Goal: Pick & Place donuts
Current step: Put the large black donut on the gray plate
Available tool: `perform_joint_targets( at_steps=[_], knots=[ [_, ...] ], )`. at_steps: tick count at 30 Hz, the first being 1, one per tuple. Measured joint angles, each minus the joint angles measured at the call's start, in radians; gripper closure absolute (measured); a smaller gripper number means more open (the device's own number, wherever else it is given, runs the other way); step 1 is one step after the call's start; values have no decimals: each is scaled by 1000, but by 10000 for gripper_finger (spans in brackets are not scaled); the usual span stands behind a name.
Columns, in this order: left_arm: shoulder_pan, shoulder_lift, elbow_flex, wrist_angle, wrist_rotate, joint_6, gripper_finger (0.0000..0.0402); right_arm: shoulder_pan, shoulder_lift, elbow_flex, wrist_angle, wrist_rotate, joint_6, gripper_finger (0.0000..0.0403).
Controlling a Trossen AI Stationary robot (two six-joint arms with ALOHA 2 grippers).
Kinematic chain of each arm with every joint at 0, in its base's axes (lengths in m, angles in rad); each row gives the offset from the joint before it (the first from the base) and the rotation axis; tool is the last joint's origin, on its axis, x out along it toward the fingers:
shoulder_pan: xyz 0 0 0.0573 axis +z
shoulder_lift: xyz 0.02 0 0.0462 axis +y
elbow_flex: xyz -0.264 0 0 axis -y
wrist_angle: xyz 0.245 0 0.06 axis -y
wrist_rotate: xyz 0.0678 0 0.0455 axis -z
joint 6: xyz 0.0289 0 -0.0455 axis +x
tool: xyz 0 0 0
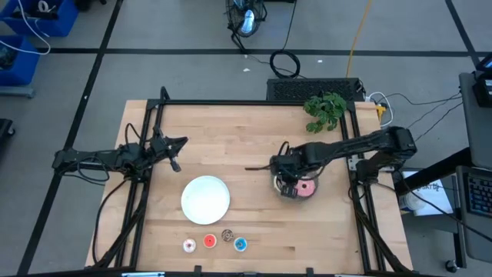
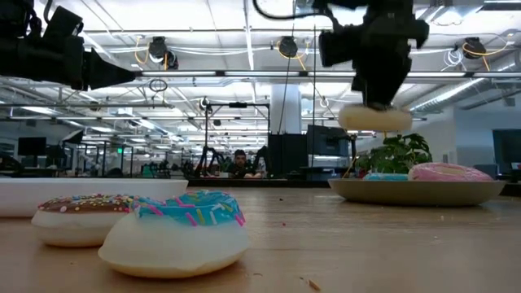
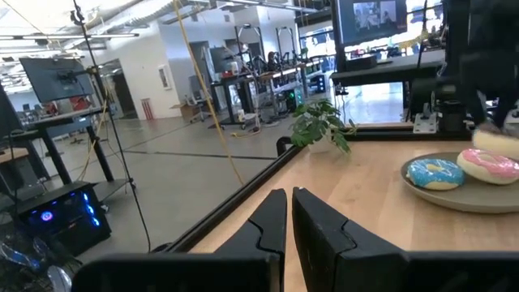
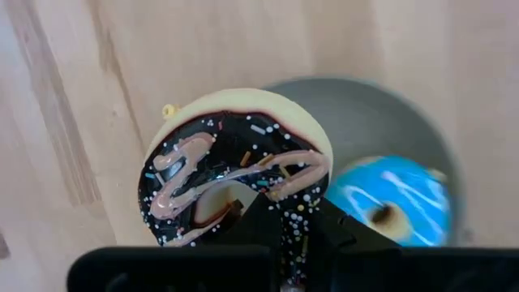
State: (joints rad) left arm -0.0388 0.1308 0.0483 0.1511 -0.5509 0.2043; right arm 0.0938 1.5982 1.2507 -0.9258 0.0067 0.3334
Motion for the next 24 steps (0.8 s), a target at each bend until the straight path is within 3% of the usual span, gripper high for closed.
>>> perform_joint_targets(
  at_steps=[14,24],
  knots=[
    [0,0,0,-6,1,1,371,-59,54,-204,245,-40,-58,393],
    [0,0,0,-6,0,2,371,-74,54,-250,284,-54,-65,382]
  ],
)
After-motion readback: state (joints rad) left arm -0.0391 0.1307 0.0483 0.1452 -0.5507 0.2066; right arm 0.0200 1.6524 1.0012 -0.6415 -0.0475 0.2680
